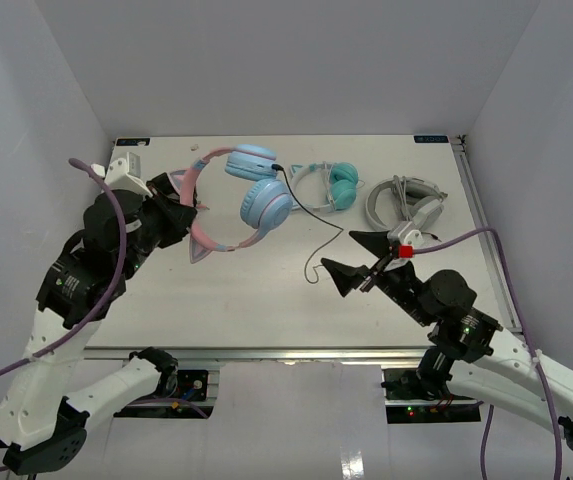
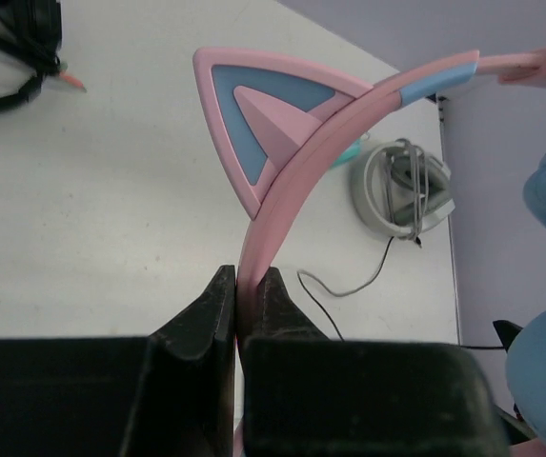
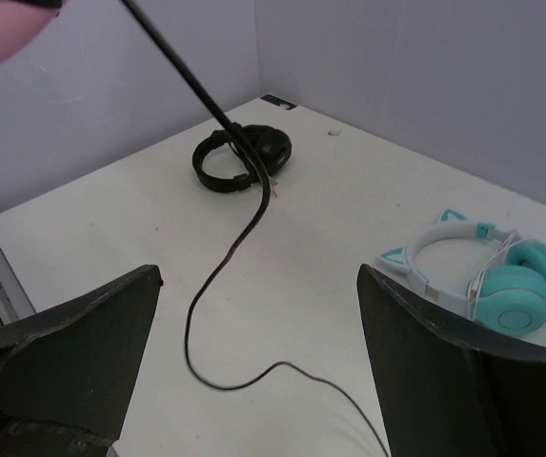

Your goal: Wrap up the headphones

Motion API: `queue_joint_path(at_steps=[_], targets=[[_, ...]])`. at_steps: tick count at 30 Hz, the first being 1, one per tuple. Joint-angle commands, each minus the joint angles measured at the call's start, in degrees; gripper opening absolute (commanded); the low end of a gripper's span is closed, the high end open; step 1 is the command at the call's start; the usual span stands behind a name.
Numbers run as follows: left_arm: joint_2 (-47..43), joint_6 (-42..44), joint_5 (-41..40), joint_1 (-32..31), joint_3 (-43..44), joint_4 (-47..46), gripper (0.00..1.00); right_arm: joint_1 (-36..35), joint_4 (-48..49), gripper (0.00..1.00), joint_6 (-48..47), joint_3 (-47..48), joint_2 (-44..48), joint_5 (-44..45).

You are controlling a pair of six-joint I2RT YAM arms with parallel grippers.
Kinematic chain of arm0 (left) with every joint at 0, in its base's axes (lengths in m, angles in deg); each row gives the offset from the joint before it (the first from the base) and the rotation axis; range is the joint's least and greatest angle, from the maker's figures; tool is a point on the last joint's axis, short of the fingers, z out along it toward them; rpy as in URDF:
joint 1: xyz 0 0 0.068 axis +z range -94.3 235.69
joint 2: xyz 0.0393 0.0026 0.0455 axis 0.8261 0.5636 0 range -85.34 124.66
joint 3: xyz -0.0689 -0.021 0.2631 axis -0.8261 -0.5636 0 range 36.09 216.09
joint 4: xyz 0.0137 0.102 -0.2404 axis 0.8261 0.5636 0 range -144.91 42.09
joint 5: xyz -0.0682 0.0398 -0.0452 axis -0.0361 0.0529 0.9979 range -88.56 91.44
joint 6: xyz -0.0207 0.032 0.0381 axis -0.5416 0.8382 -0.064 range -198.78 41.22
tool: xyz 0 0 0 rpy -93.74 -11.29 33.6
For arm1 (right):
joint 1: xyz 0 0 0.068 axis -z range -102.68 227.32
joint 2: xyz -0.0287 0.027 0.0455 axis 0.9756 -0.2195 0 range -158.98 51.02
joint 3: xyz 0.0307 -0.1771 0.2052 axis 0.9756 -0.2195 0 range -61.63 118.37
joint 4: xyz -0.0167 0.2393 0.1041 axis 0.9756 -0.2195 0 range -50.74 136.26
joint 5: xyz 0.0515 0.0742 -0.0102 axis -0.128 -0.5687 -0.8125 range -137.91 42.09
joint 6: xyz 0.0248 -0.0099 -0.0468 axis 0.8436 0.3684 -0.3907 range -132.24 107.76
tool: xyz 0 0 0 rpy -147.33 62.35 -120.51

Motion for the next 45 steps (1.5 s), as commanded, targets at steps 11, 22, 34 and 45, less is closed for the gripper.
queue_joint_path(at_steps=[11, 22, 34, 45], targets=[[0.9, 6.5, 1.7, -0.2, 6.6, 6.2, 0.0, -0.2, 21.1, 0.9, -13.3, -8.1, -4.1, -20.2], [-1.1, 4.9, 3.8, -0.2, 4.7, 3.7, 0.0, -0.2, 34.4, 0.9, -12.1, -14.0, -10.6, -24.7], [-4.5, 1.3, 6.9, -0.2, 4.3, 1.4, 0.0, -0.2, 46.1, 0.97, -11.3, -15.9, -22.6, -29.9], [-6.1, -0.2, 7.4, -0.2, 1.9, -0.7, 0.0, -0.2, 52.8, 0.82, -9.6, -15.9, -30.7, -32.6]])
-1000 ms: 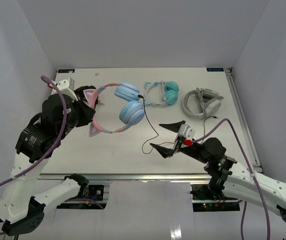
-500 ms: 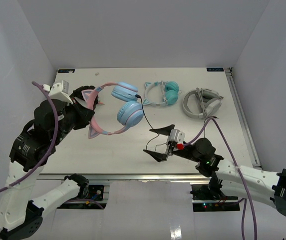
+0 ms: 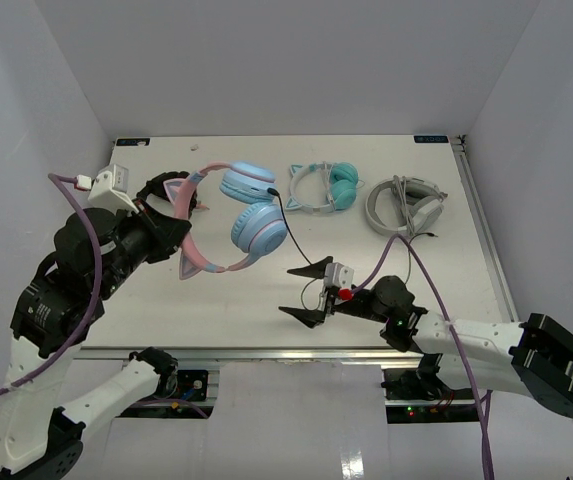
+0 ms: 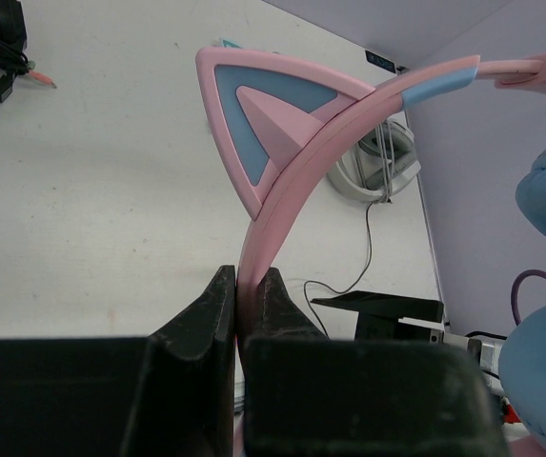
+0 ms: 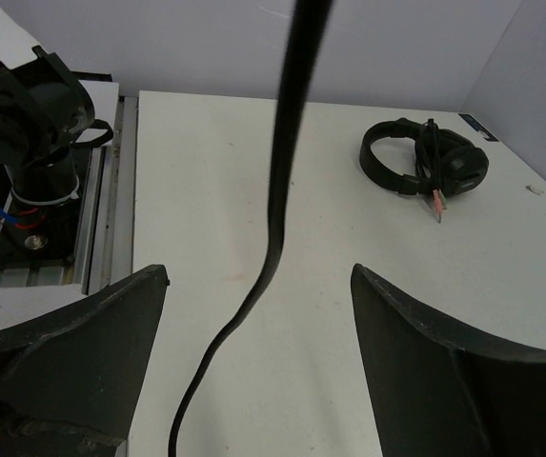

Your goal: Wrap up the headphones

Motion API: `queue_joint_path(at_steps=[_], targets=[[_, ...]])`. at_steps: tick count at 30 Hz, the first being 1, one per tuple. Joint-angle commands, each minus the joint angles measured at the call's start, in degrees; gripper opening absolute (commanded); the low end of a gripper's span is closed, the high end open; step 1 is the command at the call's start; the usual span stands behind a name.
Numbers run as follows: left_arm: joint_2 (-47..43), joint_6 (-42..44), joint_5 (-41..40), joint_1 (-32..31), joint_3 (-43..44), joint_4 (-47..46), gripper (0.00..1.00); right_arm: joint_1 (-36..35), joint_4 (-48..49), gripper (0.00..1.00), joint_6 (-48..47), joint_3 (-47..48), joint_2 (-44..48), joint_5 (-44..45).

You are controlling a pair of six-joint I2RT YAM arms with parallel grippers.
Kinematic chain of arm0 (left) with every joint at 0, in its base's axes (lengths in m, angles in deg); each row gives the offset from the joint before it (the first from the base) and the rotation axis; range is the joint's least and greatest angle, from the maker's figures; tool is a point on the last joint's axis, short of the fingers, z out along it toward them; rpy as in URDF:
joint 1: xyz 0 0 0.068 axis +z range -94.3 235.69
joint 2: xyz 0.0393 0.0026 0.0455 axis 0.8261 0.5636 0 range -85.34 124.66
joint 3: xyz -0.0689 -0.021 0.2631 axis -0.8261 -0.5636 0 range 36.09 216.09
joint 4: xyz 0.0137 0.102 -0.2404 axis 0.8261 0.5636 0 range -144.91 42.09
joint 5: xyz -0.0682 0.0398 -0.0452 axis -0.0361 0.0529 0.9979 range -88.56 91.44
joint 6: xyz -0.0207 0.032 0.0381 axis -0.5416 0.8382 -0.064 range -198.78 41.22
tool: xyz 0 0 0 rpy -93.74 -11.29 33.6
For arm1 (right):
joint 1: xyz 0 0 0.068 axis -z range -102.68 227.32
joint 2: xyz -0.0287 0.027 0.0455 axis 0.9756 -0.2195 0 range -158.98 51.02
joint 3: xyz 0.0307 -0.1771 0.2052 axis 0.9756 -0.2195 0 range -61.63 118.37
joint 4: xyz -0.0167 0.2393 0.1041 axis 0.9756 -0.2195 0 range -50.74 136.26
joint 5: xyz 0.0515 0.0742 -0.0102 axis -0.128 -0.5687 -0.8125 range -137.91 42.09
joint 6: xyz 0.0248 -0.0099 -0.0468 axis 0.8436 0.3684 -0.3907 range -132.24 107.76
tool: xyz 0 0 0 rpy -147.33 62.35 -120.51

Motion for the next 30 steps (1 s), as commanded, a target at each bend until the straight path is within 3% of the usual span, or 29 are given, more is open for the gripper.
queue_joint_path(at_steps=[1, 8, 19, 24, 30], targets=[[-1.2, -2.6, 1.3, -0.2, -0.7, -5.2, 0.0, -0.2, 7.6, 0.81, 0.5, 0.2, -1.8, -1.2], [-1.2, -2.9, 1.1, -0.2, -1.4, -5.8, 0.0, -0.2, 10.4, 0.67, 0.9, -1.4, -4.0, -0.1], [-1.0, -3.6, 1.8, -0.2, -1.4, -6.4, 0.0, -0.1, 14.6, 0.66, 1.9, -1.5, -9.5, 0.6], [-1.3, -3.6, 1.6, -0.2, -1.9, -6.7, 0.0, -0.1, 15.0, 0.44, 1.8, -1.2, -11.1, 0.3], [-1.3, -0.9, 2.1, -0.2, -1.3, -5.4, 0.0, -0.1, 13.5, 0.09, 1.4, -2.0, -11.2, 2.4]])
